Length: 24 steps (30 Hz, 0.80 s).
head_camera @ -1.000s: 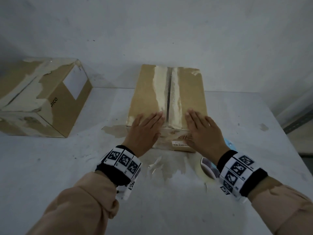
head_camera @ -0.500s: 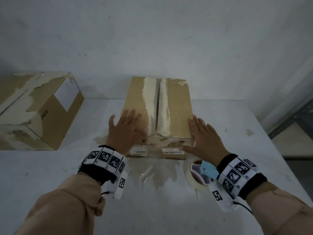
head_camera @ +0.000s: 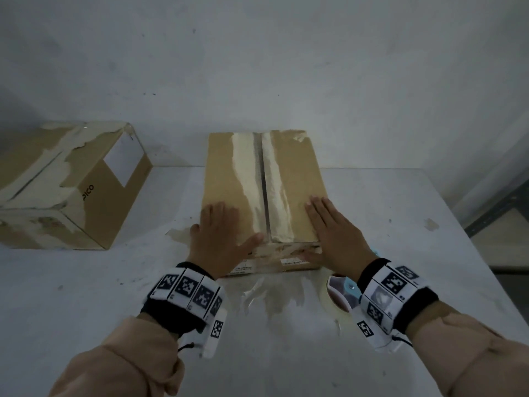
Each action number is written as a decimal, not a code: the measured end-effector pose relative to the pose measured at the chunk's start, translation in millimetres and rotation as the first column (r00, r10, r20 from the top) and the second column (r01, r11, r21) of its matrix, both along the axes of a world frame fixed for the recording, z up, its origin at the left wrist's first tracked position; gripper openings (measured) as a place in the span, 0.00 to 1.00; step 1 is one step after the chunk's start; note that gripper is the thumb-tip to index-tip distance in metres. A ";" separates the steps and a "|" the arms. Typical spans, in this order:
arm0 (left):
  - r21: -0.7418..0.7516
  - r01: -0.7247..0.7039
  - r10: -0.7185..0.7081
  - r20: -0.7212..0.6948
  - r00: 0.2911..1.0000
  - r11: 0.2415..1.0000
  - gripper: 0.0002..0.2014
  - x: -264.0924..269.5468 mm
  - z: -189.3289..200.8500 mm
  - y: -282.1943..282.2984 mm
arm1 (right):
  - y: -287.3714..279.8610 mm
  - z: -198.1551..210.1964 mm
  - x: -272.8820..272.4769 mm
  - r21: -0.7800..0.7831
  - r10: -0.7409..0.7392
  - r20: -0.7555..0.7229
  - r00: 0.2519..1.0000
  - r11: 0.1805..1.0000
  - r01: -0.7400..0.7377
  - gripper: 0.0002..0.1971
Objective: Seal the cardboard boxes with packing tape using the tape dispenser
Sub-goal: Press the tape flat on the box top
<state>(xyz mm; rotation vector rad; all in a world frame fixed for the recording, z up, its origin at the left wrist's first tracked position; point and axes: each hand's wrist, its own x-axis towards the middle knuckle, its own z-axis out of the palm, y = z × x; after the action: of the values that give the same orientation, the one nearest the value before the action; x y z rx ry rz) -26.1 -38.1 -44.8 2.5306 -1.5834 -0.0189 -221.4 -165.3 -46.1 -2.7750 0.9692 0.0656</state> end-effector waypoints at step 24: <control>0.024 -0.016 0.017 -0.007 1.000 1.000 0.59 3.1 0.7 -4.1 | 0.8 1.2 -17.2 0.016 -0.251 0.002 0.968 0.968 0.251 0.54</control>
<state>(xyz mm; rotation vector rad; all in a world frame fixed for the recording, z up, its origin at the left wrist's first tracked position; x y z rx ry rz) -23.0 -42.2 -44.1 2.5586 -1.5688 -0.0456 -238.6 -164.4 -45.0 -2.6133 1.3034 0.0288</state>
